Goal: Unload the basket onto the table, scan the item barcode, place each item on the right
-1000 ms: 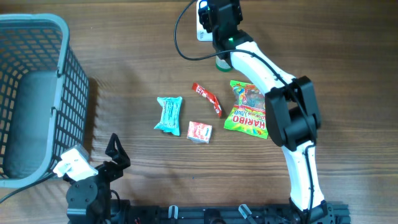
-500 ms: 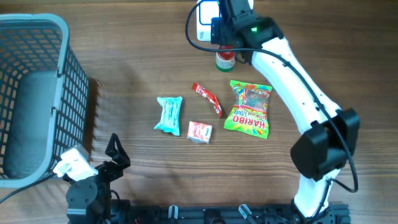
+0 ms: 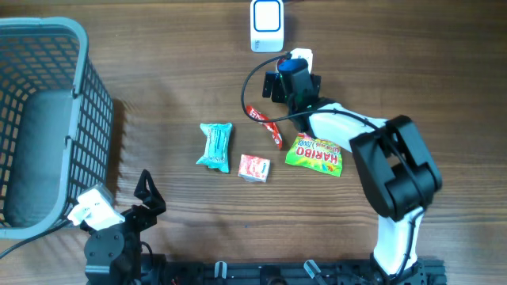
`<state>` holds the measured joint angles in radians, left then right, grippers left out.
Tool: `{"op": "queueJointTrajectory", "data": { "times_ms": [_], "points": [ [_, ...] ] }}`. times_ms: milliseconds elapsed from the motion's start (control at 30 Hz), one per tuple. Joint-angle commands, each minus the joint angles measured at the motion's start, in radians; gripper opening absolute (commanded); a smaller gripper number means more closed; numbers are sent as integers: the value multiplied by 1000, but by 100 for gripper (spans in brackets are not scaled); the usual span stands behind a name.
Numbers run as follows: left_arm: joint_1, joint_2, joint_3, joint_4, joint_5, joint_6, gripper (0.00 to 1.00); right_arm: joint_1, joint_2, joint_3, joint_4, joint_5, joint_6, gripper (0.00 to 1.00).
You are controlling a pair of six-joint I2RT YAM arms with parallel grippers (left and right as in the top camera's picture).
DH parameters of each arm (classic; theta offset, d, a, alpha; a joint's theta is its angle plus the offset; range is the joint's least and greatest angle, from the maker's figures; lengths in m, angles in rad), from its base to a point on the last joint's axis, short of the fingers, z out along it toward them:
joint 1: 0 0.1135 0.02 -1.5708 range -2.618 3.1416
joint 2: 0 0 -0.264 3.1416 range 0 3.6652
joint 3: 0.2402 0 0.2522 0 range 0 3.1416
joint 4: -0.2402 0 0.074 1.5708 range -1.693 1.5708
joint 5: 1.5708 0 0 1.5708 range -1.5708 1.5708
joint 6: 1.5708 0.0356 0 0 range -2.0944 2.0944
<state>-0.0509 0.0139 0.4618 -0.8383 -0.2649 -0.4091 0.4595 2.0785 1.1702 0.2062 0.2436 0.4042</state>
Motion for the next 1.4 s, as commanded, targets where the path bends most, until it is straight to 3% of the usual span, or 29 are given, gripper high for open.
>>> {"op": "queueJointTrajectory", "data": {
  "times_ms": [0,67,267,367,467,533,633,667,700,767,867,1000,1200,1367],
  "points": [
    [-3,-6,-4,3,-10,12,100,2,92,-7,64,3,-37,96],
    [-3,-6,-4,3,-10,12,100,2,96,-7,63,18,-37,77],
    [-3,-6,-4,3,-10,12,100,2,-5,-5,8,18,-64,64],
    [-3,-6,-4,3,-10,12,100,-1,-189,-5,-179,-43,-58,62],
    [-3,-6,-4,3,-10,12,100,-14,-333,-5,-373,-369,-58,63],
    [-3,-6,-4,3,-10,12,100,-34,-409,-5,-502,-698,-64,63],
    [-3,-6,-4,3,-10,12,100,-80,-421,-6,-573,-1196,-59,63],
    [-3,-6,-4,3,-10,12,100,-90,-420,-6,-580,-1269,-42,63],
    [-3,-6,-4,3,-10,12,100,-95,-420,-6,-591,-1277,-29,65],
    [-3,-6,-4,3,-10,12,100,-85,-420,-6,-664,-1073,-31,100],
    [-3,-6,-4,3,-10,12,100,-21,-420,-5,-811,-788,-30,100],
    [-3,-6,-4,3,-10,12,100,117,-420,3,-838,-427,-41,100],
    [-3,-6,-4,3,-10,12,100,132,-359,140,-867,-345,-97,100],
    [-3,-6,-4,3,-10,12,100,141,-48,473,-1202,-374,-105,100]
  ]
}}
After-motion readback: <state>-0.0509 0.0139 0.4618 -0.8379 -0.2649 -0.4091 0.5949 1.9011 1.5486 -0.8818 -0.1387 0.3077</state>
